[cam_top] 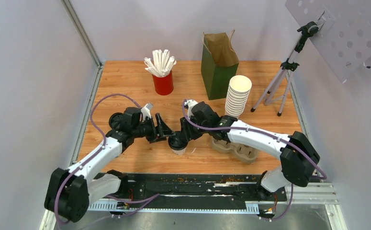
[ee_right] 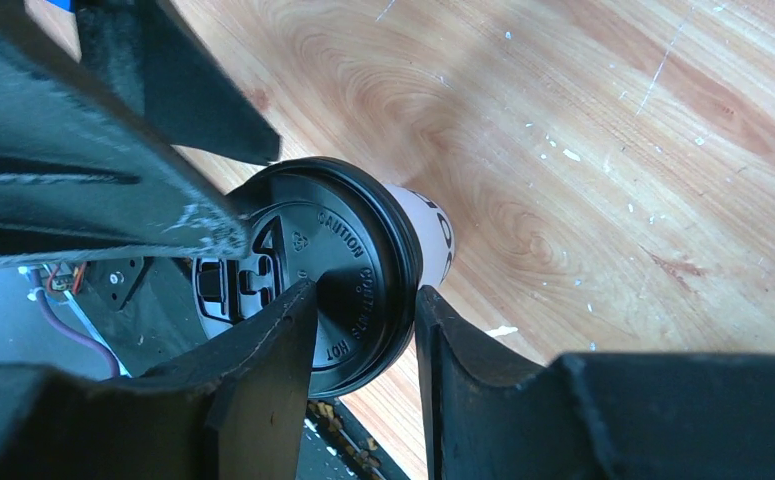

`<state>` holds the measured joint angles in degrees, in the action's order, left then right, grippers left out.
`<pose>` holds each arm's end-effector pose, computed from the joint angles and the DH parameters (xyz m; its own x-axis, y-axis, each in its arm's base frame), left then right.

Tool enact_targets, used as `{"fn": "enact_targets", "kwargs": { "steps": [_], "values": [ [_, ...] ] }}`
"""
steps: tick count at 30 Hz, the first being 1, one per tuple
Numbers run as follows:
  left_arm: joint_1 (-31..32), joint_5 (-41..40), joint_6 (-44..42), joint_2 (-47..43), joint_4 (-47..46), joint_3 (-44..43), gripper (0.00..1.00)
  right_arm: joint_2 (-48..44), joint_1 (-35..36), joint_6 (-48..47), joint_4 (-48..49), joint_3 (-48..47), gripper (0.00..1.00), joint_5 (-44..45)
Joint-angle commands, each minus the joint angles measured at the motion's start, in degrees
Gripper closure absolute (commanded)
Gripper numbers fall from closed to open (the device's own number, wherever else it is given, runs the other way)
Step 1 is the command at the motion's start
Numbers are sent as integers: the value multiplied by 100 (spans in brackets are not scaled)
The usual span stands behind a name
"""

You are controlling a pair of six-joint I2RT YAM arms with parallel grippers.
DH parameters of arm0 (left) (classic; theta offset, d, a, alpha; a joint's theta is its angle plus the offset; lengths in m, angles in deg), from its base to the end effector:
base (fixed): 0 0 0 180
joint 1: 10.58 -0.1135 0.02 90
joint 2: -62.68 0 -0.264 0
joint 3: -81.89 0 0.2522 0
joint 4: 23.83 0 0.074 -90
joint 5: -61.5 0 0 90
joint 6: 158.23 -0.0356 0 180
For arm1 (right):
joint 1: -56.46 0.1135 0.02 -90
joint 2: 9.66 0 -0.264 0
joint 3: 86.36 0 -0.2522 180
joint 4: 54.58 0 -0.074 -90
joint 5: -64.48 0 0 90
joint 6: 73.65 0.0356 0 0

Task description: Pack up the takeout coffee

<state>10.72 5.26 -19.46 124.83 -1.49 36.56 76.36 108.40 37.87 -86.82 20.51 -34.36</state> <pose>0.1963 -0.0978 0.2085 -0.9168 -0.3136 -0.2471 0.0212 0.5799 -0.8144 0.1958 0.2589 0.2432 -0.7164 -0.3270 -0.6164 -0.6257 0.6920 0.3601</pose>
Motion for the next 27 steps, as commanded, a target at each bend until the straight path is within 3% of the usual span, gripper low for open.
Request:
{"fn": "enact_targets", "kwargs": {
  "steps": [1, 5, 10, 19, 27],
  "values": [
    [23, -357, -5, -800, 877, 36, 19, 68, 70, 204, -325, 332, 61, 278],
    [25, -82, 668, -1305, 393, 514, 20, 29, 70, 229, -331, 336, 61, 312],
    [30, 123, 1721, -1606, -1019, 1243, 23, 46, 79, 256, -323, 311, 61, 306],
    [130, 90, 2200, -1459, -1620, 1524, 30, 47, 79, 311, -291, 327, 61, 324],
    [260, -31, 2329, -1377, -1821, 1790, 44, 50, 79, 363, -202, 413, 61, 299]
  ]
}}
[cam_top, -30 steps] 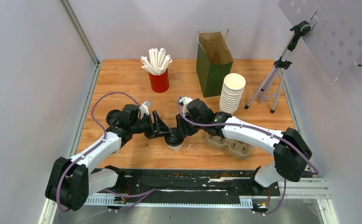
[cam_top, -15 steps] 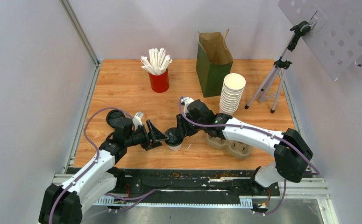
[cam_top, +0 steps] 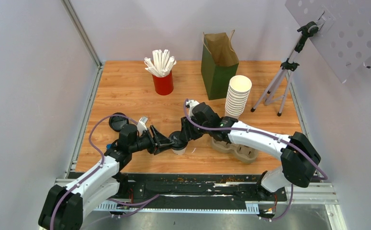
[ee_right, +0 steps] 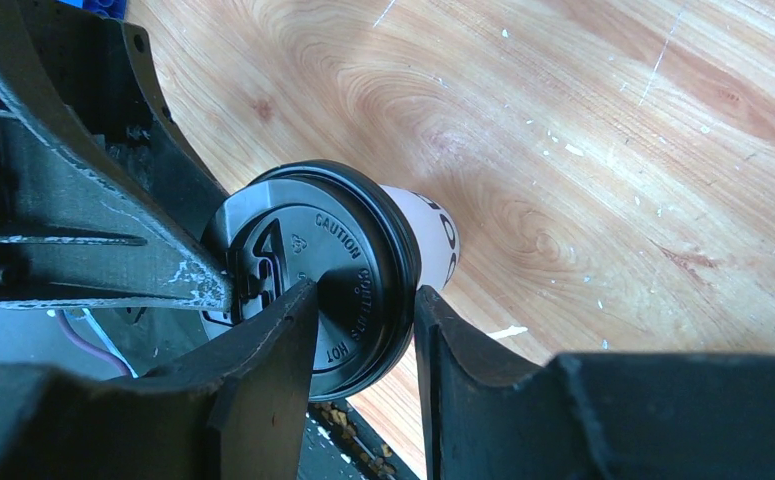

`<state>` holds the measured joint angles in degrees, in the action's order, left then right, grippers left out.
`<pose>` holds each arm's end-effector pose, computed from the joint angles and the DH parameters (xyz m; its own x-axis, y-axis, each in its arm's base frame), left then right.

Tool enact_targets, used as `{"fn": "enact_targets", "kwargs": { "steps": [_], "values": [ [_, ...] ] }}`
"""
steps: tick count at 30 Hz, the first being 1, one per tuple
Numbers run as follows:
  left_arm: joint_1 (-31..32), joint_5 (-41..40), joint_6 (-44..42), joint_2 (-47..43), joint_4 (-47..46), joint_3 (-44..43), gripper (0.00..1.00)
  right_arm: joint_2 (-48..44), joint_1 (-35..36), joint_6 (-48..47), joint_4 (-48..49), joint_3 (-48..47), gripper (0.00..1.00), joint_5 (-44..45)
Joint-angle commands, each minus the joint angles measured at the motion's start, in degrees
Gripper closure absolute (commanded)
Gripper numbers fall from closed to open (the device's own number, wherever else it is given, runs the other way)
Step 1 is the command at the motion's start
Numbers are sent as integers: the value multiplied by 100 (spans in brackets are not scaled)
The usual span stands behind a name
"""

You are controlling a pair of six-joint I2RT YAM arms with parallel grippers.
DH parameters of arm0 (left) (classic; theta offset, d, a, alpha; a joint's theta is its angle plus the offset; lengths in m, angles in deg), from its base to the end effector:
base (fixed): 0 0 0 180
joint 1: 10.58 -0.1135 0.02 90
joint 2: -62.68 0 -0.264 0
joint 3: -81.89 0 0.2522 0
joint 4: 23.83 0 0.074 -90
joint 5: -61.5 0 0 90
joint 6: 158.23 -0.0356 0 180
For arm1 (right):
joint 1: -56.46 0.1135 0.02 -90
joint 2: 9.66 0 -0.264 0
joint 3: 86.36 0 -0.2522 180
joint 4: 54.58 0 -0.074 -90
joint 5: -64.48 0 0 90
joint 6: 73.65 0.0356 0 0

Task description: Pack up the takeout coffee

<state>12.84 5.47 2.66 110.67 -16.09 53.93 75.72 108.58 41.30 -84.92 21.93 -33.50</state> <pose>0.1498 -0.0866 0.1750 -0.8801 -0.4728 -0.0437 -0.1475 0.3598 -0.9213 0.1940 0.2575 0.2411 -0.7424 -0.2740 -0.6114 -0.5843 0.7112 0.3908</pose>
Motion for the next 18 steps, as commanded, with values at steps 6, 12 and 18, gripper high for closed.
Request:
{"fn": "enact_targets", "kwargs": {
  "steps": [6, 12, 18],
  "values": [
    [48, -367, -254, 4, 334, -38, 54, 85, 62, 61, -288, 484, 62, 243],
    [57, -798, -882, 98, 1341, -163, 61, 88, 62, 108, -111, 686, 62, 168],
    [57, -1232, -1325, 328, 1914, -226, 67, 142, 62, 82, 52, 805, 63, 107]
  ]
}}
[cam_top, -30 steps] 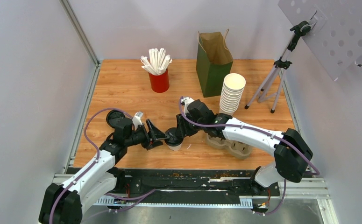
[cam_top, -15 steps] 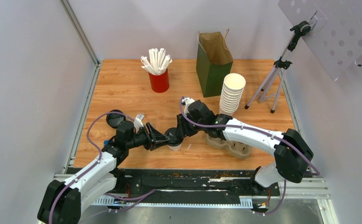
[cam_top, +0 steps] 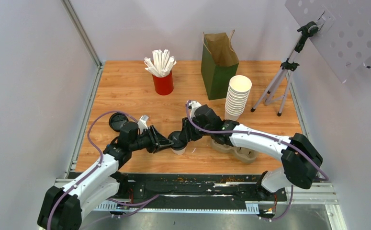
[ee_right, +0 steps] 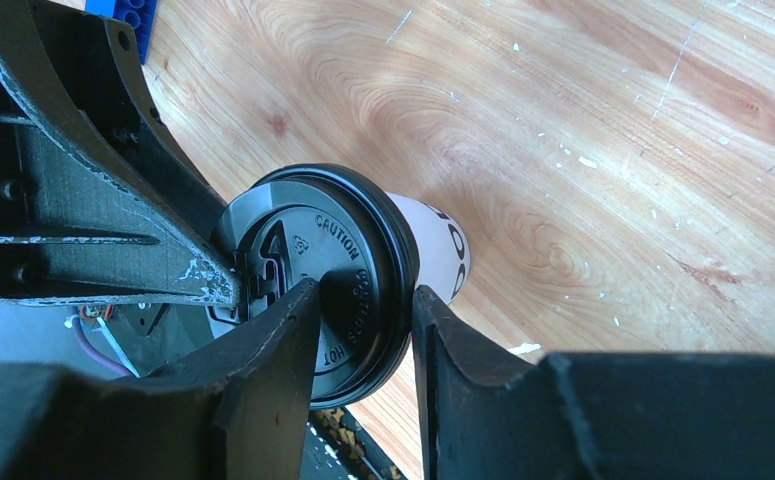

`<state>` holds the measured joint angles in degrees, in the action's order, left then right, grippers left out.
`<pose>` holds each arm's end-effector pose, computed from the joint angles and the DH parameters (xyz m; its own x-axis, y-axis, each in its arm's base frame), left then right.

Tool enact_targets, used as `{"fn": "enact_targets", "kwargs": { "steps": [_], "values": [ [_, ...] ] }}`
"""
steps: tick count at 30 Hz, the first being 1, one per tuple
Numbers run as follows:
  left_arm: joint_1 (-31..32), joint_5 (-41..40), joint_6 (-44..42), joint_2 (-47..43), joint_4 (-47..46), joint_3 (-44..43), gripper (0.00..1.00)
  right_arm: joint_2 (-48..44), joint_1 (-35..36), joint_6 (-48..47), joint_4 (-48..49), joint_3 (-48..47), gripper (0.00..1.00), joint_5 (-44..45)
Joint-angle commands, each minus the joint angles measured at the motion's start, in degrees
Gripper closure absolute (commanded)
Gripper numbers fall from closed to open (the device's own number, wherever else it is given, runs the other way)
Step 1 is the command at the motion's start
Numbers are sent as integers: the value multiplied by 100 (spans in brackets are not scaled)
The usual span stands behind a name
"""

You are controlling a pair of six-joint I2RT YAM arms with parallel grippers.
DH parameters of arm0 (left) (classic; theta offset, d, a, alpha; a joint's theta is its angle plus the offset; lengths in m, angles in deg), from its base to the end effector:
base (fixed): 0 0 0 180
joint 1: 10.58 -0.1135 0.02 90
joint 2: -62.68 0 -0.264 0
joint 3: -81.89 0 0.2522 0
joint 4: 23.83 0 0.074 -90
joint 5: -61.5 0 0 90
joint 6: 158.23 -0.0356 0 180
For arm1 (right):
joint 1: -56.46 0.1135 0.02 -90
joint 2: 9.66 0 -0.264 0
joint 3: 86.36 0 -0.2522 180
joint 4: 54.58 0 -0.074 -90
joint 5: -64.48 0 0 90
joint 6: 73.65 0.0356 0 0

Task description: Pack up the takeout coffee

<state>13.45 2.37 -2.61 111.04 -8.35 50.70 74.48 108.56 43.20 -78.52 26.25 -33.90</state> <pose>0.1511 -0.0874 0.1799 -0.8811 -0.4631 -0.0954 -0.1417 0.4511 -0.8812 0.1909 0.2536 0.2322 -0.7406 -0.2239 -0.6336 -0.5762 0.6968 0.4272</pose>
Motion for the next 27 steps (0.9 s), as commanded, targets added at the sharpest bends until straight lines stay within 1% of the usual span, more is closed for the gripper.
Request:
{"fn": "enact_targets", "kwargs": {
  "steps": [1, 5, 7, 10, 11, 13, 15, 20, 27],
  "values": [
    [4, -959, -838, 340, 1176, 114, 68, 281, 59, -117, -546, 404, 63, 103],
    [31, -983, -835, 353, 1092, 235, 69, 328, 61, -245, -311, 538, 64, -92],
    [31, -766, -699, 184, 840, 277, 67, 353, 54, -512, -226, 498, 65, -222],
    [31, -472, -420, -215, 460, 128, 53, 371, -10, -970, -241, 325, 65, -492],
    [31, -462, -460, -338, 471, -16, 49, 376, -69, -1112, -254, 261, 65, -640],
    [31, -537, -761, -352, 818, -452, 43, 390, -170, -1362, -273, 141, 65, -986],
    [23, -657, -1152, -166, 1332, -932, 38, 437, -236, -1602, -398, -14, 65, -1256],
    [-46, -871, -1879, 525, 2019, -1738, 36, 705, -334, -2138, -783, -486, 64, -1560],
    [-122, -1143, -2328, 870, 2128, -1970, 37, 930, -446, -2472, -1003, -857, 60, -1755]
  ]
}}
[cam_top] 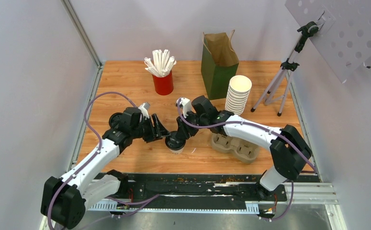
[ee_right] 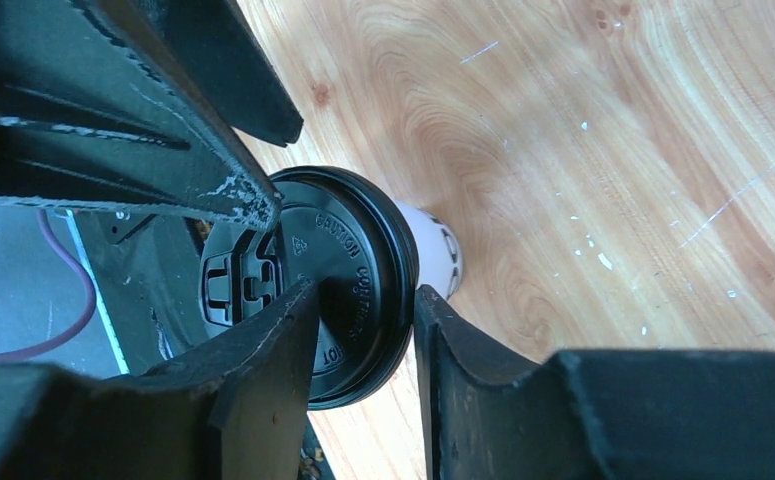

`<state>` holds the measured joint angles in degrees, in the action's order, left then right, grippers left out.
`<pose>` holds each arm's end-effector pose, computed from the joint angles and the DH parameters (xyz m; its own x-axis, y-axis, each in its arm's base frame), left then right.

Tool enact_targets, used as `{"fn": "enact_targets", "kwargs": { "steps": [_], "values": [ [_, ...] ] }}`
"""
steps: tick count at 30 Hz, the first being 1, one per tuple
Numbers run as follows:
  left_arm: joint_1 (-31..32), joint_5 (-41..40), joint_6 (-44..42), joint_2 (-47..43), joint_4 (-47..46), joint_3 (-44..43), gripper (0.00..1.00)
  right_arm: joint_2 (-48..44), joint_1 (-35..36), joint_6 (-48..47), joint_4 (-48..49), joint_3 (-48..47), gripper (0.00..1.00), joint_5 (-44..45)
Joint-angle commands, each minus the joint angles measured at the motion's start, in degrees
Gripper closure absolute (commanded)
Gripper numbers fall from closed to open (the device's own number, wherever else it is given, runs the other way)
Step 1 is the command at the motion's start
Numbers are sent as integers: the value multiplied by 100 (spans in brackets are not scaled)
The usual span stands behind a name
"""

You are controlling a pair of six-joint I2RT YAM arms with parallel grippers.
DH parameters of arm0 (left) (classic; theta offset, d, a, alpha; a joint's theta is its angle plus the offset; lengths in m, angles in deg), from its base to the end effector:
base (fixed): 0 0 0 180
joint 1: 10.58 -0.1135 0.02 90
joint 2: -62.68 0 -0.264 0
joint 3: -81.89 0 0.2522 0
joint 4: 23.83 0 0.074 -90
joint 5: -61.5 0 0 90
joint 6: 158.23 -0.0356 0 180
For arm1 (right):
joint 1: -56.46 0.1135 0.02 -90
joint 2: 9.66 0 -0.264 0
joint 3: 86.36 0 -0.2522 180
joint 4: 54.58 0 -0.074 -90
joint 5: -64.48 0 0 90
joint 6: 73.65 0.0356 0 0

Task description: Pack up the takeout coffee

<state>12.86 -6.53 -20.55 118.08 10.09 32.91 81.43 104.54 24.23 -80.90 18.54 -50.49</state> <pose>0.1803 -0.0927 0.2333 -0.8661 -0.3719 -0.3341 -0.0146 0.6869 -0.7266 0.2200 0.2675 0.2364 -0.5665 -0.4450 -0.6936 -0.8131 0.4385 0.3829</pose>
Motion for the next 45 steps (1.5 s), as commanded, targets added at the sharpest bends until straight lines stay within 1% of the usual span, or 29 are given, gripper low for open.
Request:
{"fn": "enact_targets", "kwargs": {
  "steps": [1, 6, 10, 12, 13, 14, 17, 19, 21, 23, 31, 34, 37, 45],
  "values": [
    [-66, -269, -599, 236, 289, -194, 38, 260, -66, -589, -787, -129, 59, -109],
    [-68, -67, -792, 456, 43, -83, 43, 443, -124, -710, -992, -476, 55, -211],
    [-68, 15, -672, 405, -170, 117, 46, 511, -149, -667, -1111, -689, 50, -171],
    [-66, 53, -591, 344, -268, 234, 48, 472, -158, -439, -1177, -782, 44, -12],
    [-63, 89, -528, 307, -328, 311, 48, 418, -160, -201, -1291, -868, 39, 114],
    [-67, 94, -464, 257, -395, 385, 48, 383, -162, -94, -1355, -912, 36, 191],
    [-58, 154, -238, 118, -635, 631, 50, 47, -159, 503, -1368, -914, 21, 452],
    [-59, 162, -110, 10, -725, 759, 50, -188, -158, 978, -1456, -870, 17, 747],
    [-55, 138, -48, -92, -748, 840, 51, -429, -159, 1373, -1535, -752, 16, 997],
    [-49, 122, -16, -169, -758, 890, 51, -682, -158, 1903, -1445, -537, 17, 1048],
    [-26, 119, 92, -187, -885, 1008, 51, -1572, -96, 3741, -555, 622, 21, 959],
    [-15, 99, 97, -186, -883, 1011, 51, -1668, 3, 3974, -386, 795, 21, 1031],
    [-6, 72, 107, -187, -885, 1021, 52, -1552, 114, 4081, -230, 841, 21, 949],
    [3, 27, 110, -180, -875, 1044, 52, -1306, 360, 4499, 399, 1111, 29, 837]
  ]
}}
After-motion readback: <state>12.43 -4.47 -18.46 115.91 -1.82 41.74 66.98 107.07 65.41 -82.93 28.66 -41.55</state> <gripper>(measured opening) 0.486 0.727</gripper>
